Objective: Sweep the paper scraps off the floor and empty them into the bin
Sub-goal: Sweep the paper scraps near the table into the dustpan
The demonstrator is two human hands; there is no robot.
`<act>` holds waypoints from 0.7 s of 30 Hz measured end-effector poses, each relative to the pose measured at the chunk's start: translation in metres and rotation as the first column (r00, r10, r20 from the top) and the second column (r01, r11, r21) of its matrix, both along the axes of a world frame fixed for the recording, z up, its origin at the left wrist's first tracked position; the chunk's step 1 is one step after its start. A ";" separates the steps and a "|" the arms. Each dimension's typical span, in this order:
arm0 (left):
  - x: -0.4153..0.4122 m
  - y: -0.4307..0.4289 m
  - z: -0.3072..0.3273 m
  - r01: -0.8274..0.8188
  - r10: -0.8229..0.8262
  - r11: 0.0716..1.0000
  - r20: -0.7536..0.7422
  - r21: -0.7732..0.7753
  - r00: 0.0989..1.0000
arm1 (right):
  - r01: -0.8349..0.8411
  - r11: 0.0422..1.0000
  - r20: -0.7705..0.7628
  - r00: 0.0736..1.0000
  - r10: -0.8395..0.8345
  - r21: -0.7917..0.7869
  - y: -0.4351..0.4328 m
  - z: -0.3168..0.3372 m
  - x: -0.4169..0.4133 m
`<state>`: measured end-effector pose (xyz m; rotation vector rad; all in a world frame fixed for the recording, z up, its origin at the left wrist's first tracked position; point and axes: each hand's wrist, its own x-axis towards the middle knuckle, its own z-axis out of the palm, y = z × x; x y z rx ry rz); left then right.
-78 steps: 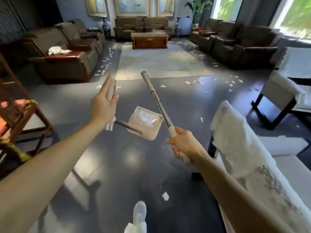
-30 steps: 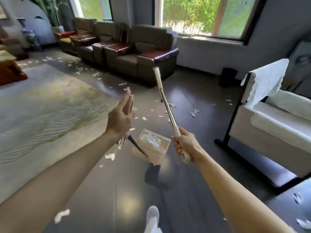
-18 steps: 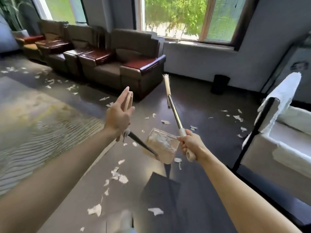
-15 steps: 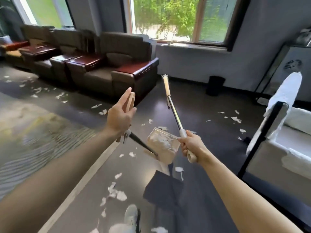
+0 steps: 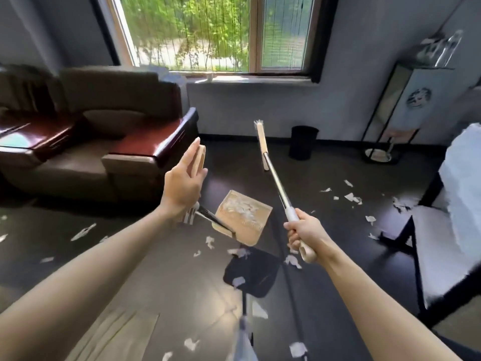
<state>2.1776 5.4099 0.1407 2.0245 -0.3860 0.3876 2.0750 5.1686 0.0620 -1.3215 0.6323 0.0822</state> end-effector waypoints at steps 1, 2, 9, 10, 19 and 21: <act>0.039 -0.007 -0.004 0.014 -0.014 1.000 0.014 -0.005 1.000 | 0.020 1.000 -0.002 1.000 -0.020 0.001 -0.009 -0.004 0.036; 0.078 -0.015 -0.005 0.028 -0.028 1.000 0.040 -0.002 0.999 | 0.037 0.999 0.000 0.999 -0.037 0.008 -0.018 -0.005 0.070; 0.326 -0.086 0.014 0.122 -0.121 0.992 0.038 -0.015 0.992 | 0.155 0.984 -0.003 0.988 -0.155 0.087 -0.077 0.013 0.288; 0.345 -0.093 0.015 0.140 -0.140 0.990 0.066 -0.003 0.988 | 0.170 0.981 -0.017 0.985 -0.169 0.096 -0.081 0.017 0.304; 0.657 -0.220 0.007 0.348 -0.347 0.934 0.025 -0.084 0.937 | 0.364 0.925 0.000 0.931 -0.366 0.111 -0.170 0.010 0.559; 0.716 -0.255 0.008 0.349 -0.345 0.935 0.069 -0.065 0.936 | 0.402 0.911 0.008 0.915 -0.404 0.087 -0.195 0.011 0.605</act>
